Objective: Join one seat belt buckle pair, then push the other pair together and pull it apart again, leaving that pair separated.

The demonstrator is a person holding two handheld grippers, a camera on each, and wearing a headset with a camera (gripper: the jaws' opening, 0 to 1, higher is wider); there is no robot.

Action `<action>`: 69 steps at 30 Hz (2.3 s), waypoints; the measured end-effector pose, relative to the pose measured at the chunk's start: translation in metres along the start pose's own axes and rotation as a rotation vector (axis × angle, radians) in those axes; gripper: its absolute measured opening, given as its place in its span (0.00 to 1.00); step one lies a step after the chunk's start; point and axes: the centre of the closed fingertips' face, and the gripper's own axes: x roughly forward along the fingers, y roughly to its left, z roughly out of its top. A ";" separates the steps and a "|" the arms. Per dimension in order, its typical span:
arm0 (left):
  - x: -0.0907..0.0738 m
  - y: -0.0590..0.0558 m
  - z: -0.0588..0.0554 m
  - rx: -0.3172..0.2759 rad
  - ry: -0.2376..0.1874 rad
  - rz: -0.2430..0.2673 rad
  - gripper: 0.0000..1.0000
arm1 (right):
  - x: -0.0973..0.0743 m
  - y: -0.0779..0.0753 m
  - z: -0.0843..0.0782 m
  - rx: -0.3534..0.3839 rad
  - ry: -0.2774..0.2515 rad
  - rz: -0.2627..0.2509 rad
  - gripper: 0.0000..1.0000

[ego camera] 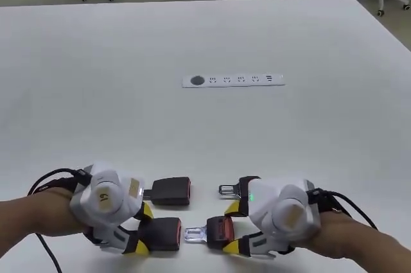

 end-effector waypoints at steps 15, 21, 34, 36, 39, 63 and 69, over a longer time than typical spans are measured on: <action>0.000 0.000 0.000 -0.004 0.001 0.000 0.33 | 0.010 0.002 0.011 -0.001 -0.008 0.007 0.30; 0.001 0.001 -0.001 -0.007 0.000 0.001 0.33 | 0.013 0.003 0.015 0.009 -0.017 0.007 0.30; -0.001 -0.002 0.002 -0.010 -0.010 0.004 0.33 | 0.017 0.003 0.015 0.003 -0.010 0.009 0.29; -0.001 -0.002 0.003 -0.013 -0.013 0.006 0.33 | 0.018 0.003 0.014 0.008 -0.009 0.011 0.29; -0.001 -0.002 0.003 -0.014 -0.013 0.007 0.32 | 0.019 0.004 0.014 0.006 -0.003 0.013 0.28; 0.000 0.001 0.000 -0.020 -0.015 0.010 0.32 | 0.022 0.004 0.018 0.033 0.012 0.033 0.26; 0.001 0.001 0.001 -0.022 -0.015 0.011 0.32 | 0.025 0.004 0.021 0.041 0.013 0.034 0.26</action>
